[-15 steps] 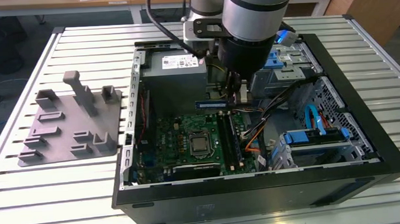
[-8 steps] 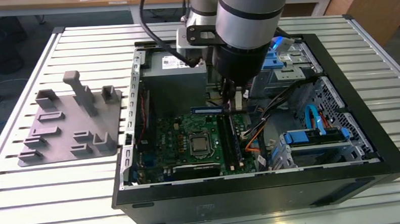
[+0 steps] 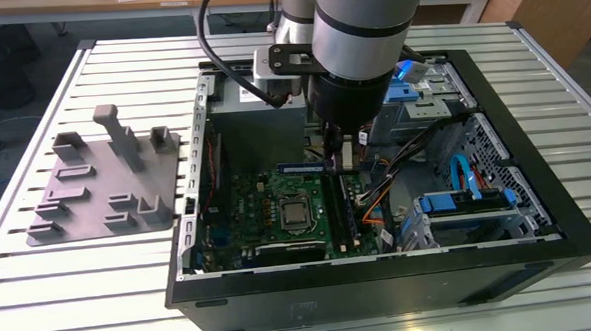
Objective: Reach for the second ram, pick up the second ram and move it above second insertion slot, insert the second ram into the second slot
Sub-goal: 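Pick up the second ram and move it above second insertion slot, then insert the second ram into the second slot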
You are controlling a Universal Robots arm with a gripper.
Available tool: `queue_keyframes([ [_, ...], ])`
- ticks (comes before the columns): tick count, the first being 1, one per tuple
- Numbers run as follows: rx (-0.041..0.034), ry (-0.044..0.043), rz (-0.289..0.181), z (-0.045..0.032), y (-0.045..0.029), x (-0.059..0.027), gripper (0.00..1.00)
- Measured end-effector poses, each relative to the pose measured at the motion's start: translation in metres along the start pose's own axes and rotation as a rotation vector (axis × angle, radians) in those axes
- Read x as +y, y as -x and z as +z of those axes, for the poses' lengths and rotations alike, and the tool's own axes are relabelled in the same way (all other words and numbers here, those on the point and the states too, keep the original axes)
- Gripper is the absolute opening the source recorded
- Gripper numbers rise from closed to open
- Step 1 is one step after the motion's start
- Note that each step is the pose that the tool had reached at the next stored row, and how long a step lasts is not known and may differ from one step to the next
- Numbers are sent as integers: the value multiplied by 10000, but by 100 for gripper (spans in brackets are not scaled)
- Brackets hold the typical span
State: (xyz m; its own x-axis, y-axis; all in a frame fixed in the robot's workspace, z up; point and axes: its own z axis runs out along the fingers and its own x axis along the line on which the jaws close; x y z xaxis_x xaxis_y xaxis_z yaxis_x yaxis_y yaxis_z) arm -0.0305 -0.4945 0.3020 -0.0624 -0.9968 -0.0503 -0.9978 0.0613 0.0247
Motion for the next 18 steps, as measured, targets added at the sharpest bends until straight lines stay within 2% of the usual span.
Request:
queue_keyframes([
  [13, -1, -2, 40, 0, 0, 0, 14],
  [18, -16, -32, 630, 0, 0, 0, 14],
])
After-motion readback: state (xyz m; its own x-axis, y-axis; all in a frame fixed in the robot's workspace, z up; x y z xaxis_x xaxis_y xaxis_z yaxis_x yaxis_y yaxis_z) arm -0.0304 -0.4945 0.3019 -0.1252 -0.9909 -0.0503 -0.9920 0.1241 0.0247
